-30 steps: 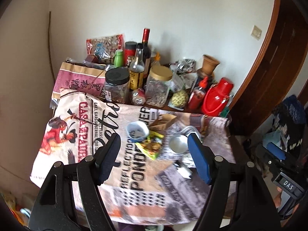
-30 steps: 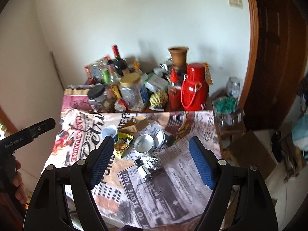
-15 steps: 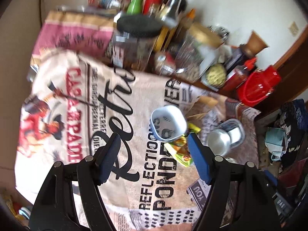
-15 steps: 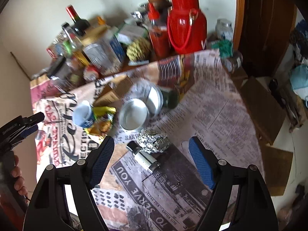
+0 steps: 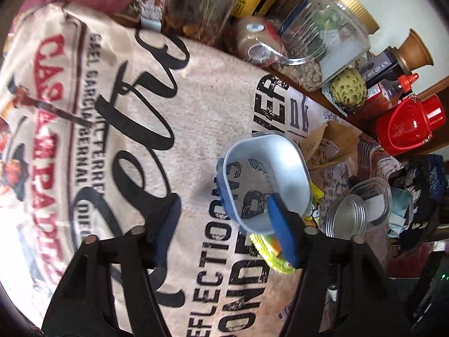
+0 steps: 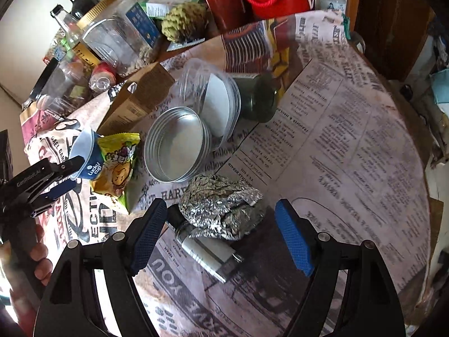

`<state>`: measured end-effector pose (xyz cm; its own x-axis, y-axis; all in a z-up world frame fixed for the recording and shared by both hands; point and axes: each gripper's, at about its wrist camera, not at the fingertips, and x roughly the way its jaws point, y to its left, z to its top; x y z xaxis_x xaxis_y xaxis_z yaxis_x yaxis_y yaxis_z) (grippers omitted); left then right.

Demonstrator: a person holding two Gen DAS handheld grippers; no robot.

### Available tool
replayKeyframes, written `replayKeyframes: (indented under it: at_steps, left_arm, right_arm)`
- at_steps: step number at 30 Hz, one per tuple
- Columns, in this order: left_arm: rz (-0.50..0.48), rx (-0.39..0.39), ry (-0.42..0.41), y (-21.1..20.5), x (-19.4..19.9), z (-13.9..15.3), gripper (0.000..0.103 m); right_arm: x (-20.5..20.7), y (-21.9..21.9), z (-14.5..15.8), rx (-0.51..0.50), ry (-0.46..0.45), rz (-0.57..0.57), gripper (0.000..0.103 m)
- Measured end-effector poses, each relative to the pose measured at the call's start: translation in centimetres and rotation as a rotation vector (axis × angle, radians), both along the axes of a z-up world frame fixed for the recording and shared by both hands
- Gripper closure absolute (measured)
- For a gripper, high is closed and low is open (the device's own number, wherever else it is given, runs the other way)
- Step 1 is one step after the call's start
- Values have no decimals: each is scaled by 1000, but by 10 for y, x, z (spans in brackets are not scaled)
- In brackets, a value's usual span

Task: Collect trash
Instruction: 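Grasp the foil ball with the right tool while the left tool grasps the clear container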

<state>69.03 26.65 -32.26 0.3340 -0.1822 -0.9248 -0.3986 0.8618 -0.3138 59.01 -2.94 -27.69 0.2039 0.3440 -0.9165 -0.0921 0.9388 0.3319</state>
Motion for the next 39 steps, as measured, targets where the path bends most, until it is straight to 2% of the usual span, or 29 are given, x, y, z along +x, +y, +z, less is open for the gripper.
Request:
replayKeyframes:
  at_steps: [2, 3, 5, 7, 10, 17, 26, 32, 39]
  left_arm:
    - [3, -9, 1, 0, 5, -5, 51]
    - [6, -6, -7, 0, 6, -6, 55]
    - [6, 8, -16, 0, 9, -5, 66]
    - [-1, 6, -11, 0, 13, -7, 86]
    - [5, 39, -22, 0, 15, -3, 98]
    - [-9, 138, -92, -11, 6, 35, 100]
    - [-34, 185, -238, -45, -23, 121, 100]
    - [-31, 256, -350, -89, -66, 179, 100]
    - [12, 321, -455, -141, -137, 238, 100]
  right_arm:
    - [2, 3, -1, -9, 3, 25, 43]
    - [3, 4, -2, -16, 1, 38, 45]
    - [3, 4, 1, -29, -20, 43, 46]
    - [3, 2, 5, -27, -35, 42, 47]
    - [1, -5, 15, -20, -66, 32, 48]
    - [-1, -26, 45, -9, -146, 9, 48]
    - [-12, -54, 98, 40, -257, 17, 49]
    - [-32, -92, 152, 74, -406, 56, 48]
    - [-66, -121, 194, 96, -546, 147, 48]
